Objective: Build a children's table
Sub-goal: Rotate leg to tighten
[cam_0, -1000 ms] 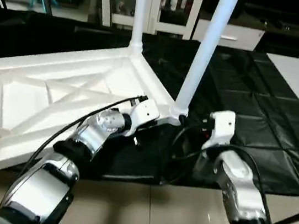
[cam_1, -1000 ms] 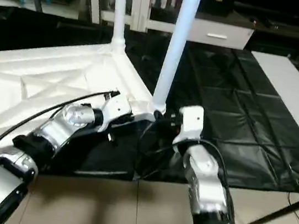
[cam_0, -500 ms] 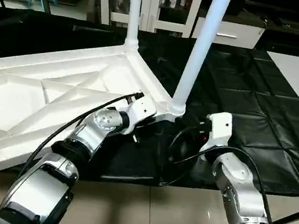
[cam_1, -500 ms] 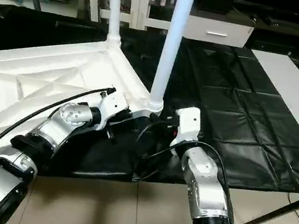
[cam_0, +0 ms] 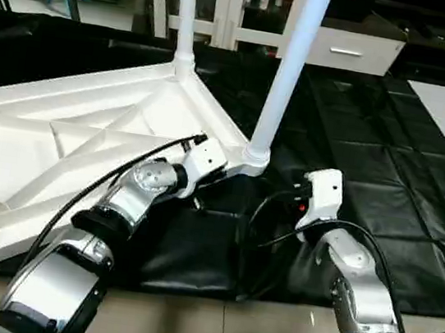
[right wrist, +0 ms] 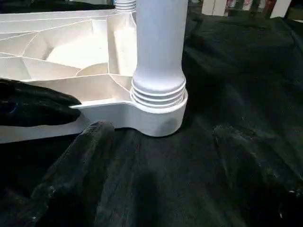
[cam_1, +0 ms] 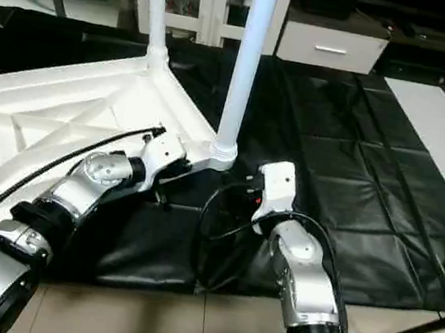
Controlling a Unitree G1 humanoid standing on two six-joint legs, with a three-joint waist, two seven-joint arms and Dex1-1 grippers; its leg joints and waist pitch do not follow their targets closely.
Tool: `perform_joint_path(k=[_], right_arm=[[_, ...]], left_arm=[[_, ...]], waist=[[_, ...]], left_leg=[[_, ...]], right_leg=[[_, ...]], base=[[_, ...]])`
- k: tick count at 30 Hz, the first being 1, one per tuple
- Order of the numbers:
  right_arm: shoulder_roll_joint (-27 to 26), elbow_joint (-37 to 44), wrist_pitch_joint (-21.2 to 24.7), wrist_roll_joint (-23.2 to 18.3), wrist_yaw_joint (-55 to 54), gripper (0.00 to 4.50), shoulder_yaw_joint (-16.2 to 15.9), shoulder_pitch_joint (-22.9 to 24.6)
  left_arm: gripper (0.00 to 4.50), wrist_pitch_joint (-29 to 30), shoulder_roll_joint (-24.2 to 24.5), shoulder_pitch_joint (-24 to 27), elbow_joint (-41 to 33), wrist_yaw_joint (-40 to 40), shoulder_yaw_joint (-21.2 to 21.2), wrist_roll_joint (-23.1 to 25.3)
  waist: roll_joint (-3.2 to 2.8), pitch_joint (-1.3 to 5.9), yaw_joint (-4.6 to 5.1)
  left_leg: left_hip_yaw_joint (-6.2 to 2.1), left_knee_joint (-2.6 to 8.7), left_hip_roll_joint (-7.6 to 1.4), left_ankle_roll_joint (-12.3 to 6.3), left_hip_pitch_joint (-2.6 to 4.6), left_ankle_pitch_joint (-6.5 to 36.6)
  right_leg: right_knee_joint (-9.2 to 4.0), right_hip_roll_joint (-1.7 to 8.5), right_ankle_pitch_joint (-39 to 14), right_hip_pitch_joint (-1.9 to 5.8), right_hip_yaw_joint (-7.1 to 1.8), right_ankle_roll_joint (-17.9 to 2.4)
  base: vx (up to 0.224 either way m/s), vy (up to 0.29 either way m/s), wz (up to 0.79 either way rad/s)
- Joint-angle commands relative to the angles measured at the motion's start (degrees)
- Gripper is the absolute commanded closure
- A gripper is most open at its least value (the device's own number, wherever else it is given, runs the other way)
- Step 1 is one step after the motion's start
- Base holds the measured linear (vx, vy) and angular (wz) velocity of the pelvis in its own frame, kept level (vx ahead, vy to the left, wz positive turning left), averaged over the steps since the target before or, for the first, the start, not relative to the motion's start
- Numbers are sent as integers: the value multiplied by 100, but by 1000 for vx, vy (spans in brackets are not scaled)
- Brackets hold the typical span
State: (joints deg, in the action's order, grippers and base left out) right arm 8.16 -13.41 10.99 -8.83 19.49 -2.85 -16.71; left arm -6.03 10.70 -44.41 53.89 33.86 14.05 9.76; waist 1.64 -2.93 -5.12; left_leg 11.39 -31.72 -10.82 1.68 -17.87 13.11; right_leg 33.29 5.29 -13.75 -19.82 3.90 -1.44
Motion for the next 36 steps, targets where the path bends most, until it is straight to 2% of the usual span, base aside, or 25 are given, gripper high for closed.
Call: perform_joint_path(k=[1, 4, 8, 12, 14, 17, 18, 19, 20, 21, 22, 23, 24, 25, 27, 28, 30, 31, 32, 33, 34, 35, 36], right_arm=[[67, 190, 78, 56, 40, 92, -25, 28], [59, 162, 65, 70, 46, 92, -33, 10], [56, 142, 53, 85, 53, 92, -52, -6], [59, 128, 48, 95, 54, 92, -54, -21], [62, 128, 45, 103, 52, 92, -55, -18], [58, 130, 45, 114, 53, 92, -56, -6], [56, 129, 44, 120, 56, 92, -55, -4], [53, 127, 43, 124, 59, 92, -54, -1], [51, 126, 43, 125, 61, 92, -55, 0], [48, 126, 41, 128, 64, 92, -63, 5], [48, 127, 41, 129, 65, 92, -66, 7], [48, 129, 41, 131, 69, 92, -73, 11], [51, 128, 41, 132, 74, 92, -79, 11], [52, 127, 41, 133, 77, 92, -82, 10], [57, 119, 40, 138, 84, 92, -88, 9], [61, 117, 39, 141, 89, 92, -92, 11], [67, 112, 38, 146, 97, 92, -96, 12], [69, 111, 38, 148, 101, 92, -97, 11], [69, 110, 38, 148, 103, 92, -98, 10], [73, 106, 36, 150, 105, 92, -103, 7], [75, 105, 36, 150, 105, 92, -106, 6], [77, 98, 35, 150, 106, 92, -111, 2], [78, 95, 35, 154, 107, 92, -116, 0]], left_arm=[[450, -156, -79, -16, -180, -89, -181, -238], [450, -156, -82, -8, -190, -58, -187, -212], [450, -141, -77, 15, -214, -33, -192, -200], [450, -130, -76, 26, -229, 5, -195, -206], [450, -125, -78, 30, -240, 29, -202, -216], [450, -114, -83, 33, -254, 58, -203, -226], [450, -112, -84, 33, -257, 58, -201, -225], [450, -108, -86, 34, -261, 68, -201, -228], [450, -106, -88, 33, -263, 73, -201, -229], [450, -102, -93, 36, -268, 86, -202, -234], [450, -102, -93, 38, -270, 89, -200, -234], [450, -103, -94, 40, -270, 93, -200, -234], [450, -102, -96, 40, -269, 97, -202, -233], [450, -101, -97, 40, -268, 99, -204, -232], [450, -96, -99, 39, -267, 103, -205, -228], [450, -91, -100, 43, -272, 106, -204, -227], [450, -86, -98, 54, -284, 108, -199, -220], [450, -81, -98, 60, -290, 112, -201, -218], [450, -78, -98, 63, -295, 115, -204, -216], [450, -76, -96, 68, -298, 121, -205, -211], [450, -75, -96, 70, -299, 123, -206, -210], [450, -75, -94, 71, -299, 126, -204, -207], [450, -72, -93, 71, -302, 129, -204, -206]], waist=[[55, 499, 8], [57, 483, -9], [45, 488, 19], [61, 493, 0], [53, 497, -10], [49, 492, -6], [32, 460, -7], [41, 428, 10], [19, 405, -2], [25, 398, 13], [18, 400, -9], [13, 389, -10], [19, 418, -24], [17, 428, -38], [17, 458, -55], [43, 482, -70], [56, 511, -96], [17, 518, -78], [-5, 554, 51], [11, 559, 176], [-12, 550, 262], [99, 530, 412], [210, 513, 333]], left_leg=[[-18, 180, -5, -1253, 49, 15], [-24, 172, -7, -1222, 8, 7], [-55, 187, -52, -1212, 93, -26], [-37, 169, -19, -1187, 42, 3], [-36, 174, -17, -1141, 44, 28], [-32, 199, -20, -1091, 80, 229], [-25, 237, -47, -1039, 134, 448], [-25, 254, -56, -1001, 127, 578], [-16, 283, -72, -875, 155, 805], [-13, 317, -92, -743, 248, 988], [-10, 330, -71, -667, 255, 1045], [-5, 335, -75, -642, 273, 1080], [-5, 325, -49, -608, 300, 1025], [-6, 324, -36, -613, 303, 967], [-16, 285, 25, -696, 305, 645], [-32, 242, 77, -789, 287, 441], [-52, 190, 147, -892, 249, 248], [-148, 193, 122, -1114, 437, -18], [-411, 181, -52, -1589, 810, -500], [-607, 116, -169, -1969, 1023, -879], [-829, 103, -379, -2277, 1385, -978], [-1081, 69, -546, -2804, 1432, -1221], [-839, -60, -196, -2406, 1088, -969]], right_leg=[[-84, 143, 759, 531, -165, -1703], [-119, 159, 448, 565, -165, -1579], [-109, 137, 266, 520, -124, -1508], [-136, 160, 169, 582, -151, -1488], [-140, 153, 149, 594, -150, -1475], [-168, 136, -25, 616, -137, -1461], [-204, 138, -257, 589, -131, -1478], [-229, 138, -440, 599, -131, -1475], [-300, 161, -869, 627, -130, -1430], [-325, 158, -1070, 639, -135, -1433], [-355, 150, -1108, 691, -153, -1398], [-362, 155, -1146, 689, -163, -1395], [-339, 133, -982, 739, -189, -1417], [-325, 121, -841, 756, -196, -1424], [-268, 67, -316, 822, -206, -1361], [-228, 21, 44, 881, -218, -1277], [-191, -24, 418, 947, -243, -1153], [-71, -114, 893, 811, -191, -972], [192, -184, 1116, 492, -87, -753], [308, -150, 906, 227, -50, -549], [426, -28, 318, -239, -4, -403], [570, 272, -521, -595, -197, 226], [335, 359, -156, -289, -353, 243]], base=[[0, 0, 0], [0, 0, 0], [0, 0, 0], [0, 0, 0], [0, 0, 0], [0, 0, 0], [0, 0, 0], [0, 0, 0], [0, 0, 0], [0, 0, 0], [55, -3, 2], [54, -2, 4], [54, -2, 4], [69, -1, 4], [68, 2, 5], [101, 7, 6], [83, 7, 6], [127, 0, 17], [182, -27, 22], [125, -31, 16], [88, -59, 6], [18, -84, -8], [18, -84, -8]])
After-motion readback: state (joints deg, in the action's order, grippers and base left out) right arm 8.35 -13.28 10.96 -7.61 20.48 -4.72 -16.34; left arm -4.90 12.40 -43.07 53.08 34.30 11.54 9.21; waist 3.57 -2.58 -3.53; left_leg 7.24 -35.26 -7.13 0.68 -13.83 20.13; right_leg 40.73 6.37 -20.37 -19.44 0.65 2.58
